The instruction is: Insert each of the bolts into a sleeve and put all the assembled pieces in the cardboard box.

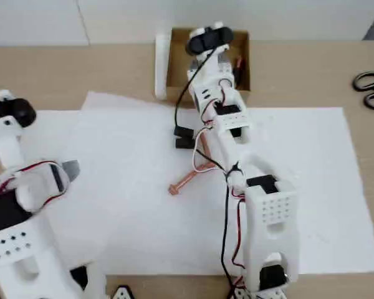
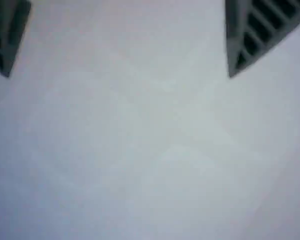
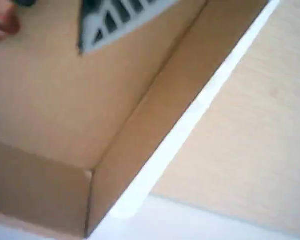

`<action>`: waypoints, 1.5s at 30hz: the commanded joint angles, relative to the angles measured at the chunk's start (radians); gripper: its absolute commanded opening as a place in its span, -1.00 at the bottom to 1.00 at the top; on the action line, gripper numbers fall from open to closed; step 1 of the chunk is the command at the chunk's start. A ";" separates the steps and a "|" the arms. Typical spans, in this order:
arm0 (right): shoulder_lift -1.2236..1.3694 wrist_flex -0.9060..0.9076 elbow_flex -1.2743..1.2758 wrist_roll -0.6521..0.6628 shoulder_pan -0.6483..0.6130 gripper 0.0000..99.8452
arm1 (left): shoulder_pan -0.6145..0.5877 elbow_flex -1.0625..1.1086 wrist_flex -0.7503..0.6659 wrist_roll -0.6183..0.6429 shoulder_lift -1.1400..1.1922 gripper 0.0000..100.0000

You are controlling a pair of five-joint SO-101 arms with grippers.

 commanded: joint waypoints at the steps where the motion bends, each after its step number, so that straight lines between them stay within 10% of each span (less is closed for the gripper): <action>1: -0.030 0.007 -0.054 0.008 -0.007 -0.52 | 0.005 -0.002 0.014 -0.003 -0.015 -0.48; 9: -0.036 0.094 -0.052 0.008 -0.010 -0.52 | 0.005 -0.002 0.020 -0.003 -0.015 -0.48; 26: -0.682 1.319 -0.052 0.006 -0.094 -0.52 | 0.005 -0.002 0.018 -0.003 -0.015 -0.48; 45: -0.555 1.498 -0.057 0.031 -0.170 -0.42 | 0.003 -0.004 0.018 -0.003 -0.015 -0.48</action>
